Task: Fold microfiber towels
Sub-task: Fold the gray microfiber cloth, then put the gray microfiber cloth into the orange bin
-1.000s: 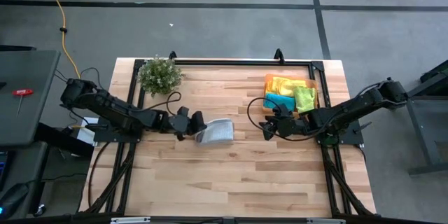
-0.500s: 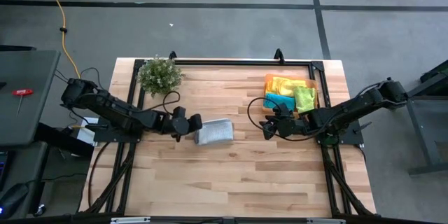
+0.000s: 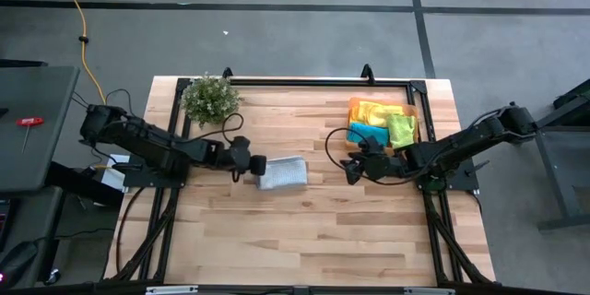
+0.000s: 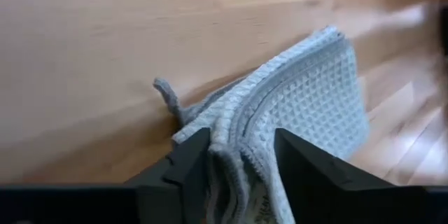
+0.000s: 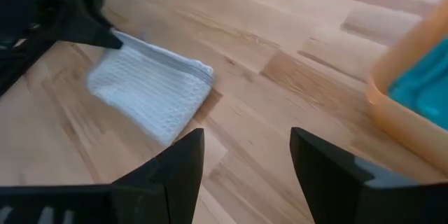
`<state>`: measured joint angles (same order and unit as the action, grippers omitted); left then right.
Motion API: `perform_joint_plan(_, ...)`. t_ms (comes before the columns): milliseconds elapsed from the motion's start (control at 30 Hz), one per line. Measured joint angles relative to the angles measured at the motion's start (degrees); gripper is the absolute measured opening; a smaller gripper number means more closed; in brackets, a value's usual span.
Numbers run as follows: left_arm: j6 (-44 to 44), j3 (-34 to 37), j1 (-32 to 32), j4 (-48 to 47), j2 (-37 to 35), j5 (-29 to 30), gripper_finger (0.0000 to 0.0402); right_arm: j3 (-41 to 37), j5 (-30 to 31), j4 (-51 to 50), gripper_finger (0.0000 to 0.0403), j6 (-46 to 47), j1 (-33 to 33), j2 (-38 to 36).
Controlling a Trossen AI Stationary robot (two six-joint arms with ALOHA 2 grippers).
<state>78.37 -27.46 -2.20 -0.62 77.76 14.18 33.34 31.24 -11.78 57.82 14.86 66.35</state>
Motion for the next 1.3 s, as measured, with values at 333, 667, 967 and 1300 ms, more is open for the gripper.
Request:
perform_joint_plan(333,-17.2,0.0,-8.6,-2.2,-8.0,-12.4,0.0215,0.0,-15.6,12.2,0.0204,-13.0,-5.7,0.0)
perform_joint_plan(667,-27.8,0.0,-8.2,-4.8,-26.1,-11.0,0.0221,10.4,-18.3,10.0,0.0204,-31.5,-3.9,7.7)
perform_joint_plan(967,-28.0,0.0,-2.4,-3.5,-33.1,-1.5,0.0223,32.8,-19.1,5.2,0.0204,-54.4,-2.3,31.3)
perform_joint_plan(1300,-27.6,0.0,-1.8,0.6,-33.2,-0.7,0.0223,52.6,-24.1,-11.3,0.0204,-63.1,-4.2,52.9)
